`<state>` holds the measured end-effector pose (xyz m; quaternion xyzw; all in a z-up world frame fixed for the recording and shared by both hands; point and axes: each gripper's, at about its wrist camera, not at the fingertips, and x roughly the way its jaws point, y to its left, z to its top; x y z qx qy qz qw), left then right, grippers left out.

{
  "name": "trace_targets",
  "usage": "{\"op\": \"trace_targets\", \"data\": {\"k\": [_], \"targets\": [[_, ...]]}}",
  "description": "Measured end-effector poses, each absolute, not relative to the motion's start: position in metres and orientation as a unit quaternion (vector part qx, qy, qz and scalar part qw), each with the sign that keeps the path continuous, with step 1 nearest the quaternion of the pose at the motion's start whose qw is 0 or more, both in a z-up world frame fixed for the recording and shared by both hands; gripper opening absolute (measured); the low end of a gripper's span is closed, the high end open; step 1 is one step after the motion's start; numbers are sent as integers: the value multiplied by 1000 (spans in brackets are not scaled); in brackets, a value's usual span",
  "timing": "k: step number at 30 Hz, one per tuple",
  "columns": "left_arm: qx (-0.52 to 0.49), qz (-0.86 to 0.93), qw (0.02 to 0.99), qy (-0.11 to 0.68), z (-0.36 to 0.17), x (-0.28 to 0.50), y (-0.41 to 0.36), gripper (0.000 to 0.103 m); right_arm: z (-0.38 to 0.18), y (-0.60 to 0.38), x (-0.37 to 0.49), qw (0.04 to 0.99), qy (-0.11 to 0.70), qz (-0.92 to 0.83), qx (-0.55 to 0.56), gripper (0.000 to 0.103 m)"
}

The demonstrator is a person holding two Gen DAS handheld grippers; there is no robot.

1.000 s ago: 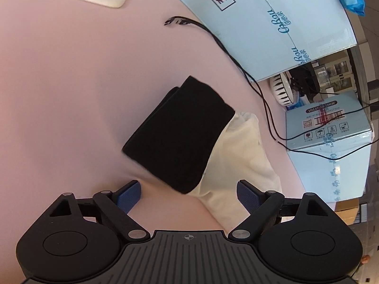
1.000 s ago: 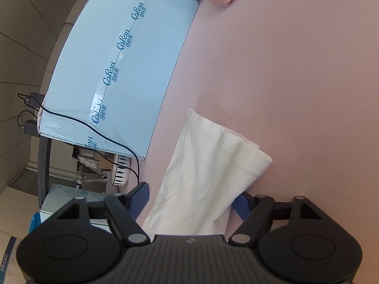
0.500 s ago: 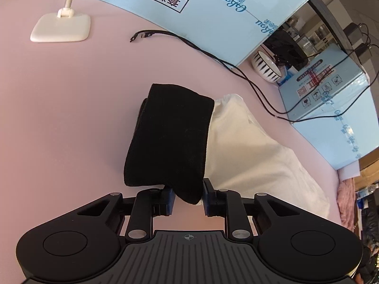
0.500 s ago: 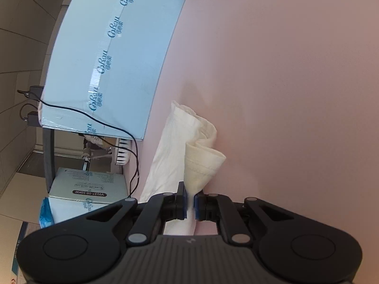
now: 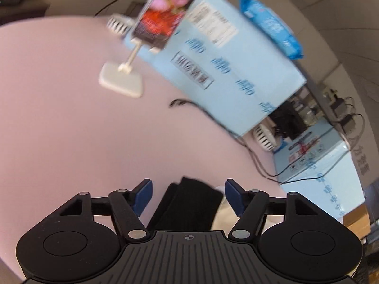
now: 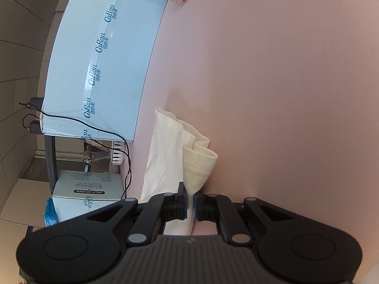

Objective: Fold clothes

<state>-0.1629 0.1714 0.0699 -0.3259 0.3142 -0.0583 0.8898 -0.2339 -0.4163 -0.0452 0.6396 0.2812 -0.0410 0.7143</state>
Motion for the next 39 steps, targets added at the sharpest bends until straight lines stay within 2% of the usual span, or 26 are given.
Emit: {"op": "trace_targets", "data": {"k": [3, 7, 9, 12, 15, 18, 22, 24, 28, 30, 32, 34, 35, 37, 39], "targets": [[-314, -166, 868, 347, 65, -138, 127, 74, -46, -415, -234, 708, 274, -44, 650, 5], [-303, -199, 831, 423, 28, -104, 77, 74, -47, -415, -231, 703, 272, -46, 655, 5], [-314, -200, 824, 428, 2, -94, 70, 74, -44, -413, -229, 703, 269, -50, 657, 7], [-337, -203, 816, 423, -1, -95, 77, 74, -32, -411, -227, 728, 257, -61, 633, 7], [-374, -206, 799, 424, -7, -98, 89, 74, -4, -390, -222, 792, 218, -75, 565, 7], [-397, -207, 791, 417, -9, -101, 94, 75, 43, -341, -216, 886, 141, -46, 440, 7], [-426, -213, 785, 396, -10, -105, 102, 75, 82, -247, -216, 958, 74, 113, 252, 7], [-440, -216, 792, 363, -5, -112, 115, 75, 80, -206, -210, 958, 107, 195, 183, 7], [-445, -194, 820, 305, 12, -128, 145, 75, 42, -148, -181, 918, 256, 288, 96, 9], [-445, -185, 827, 291, 19, -134, 157, 76, 25, -142, -172, 905, 299, 286, 103, 13], [-442, -190, 828, 289, 25, -137, 161, 76, 16, -142, -171, 897, 312, 291, 112, 25], [-435, -200, 829, 289, 31, -135, 158, 76, 25, -150, -176, 886, 305, 324, 127, 73], [-432, -205, 830, 288, 34, -135, 156, 76, 31, -160, -182, 886, 286, 332, 153, 79], [-428, -221, 830, 283, 43, -131, 151, 77, 41, -183, -200, 897, 222, 332, 191, 79], [-422, -245, 828, 276, 54, -122, 139, 80, 37, -189, -193, 895, 248, 315, 194, 84]]}}
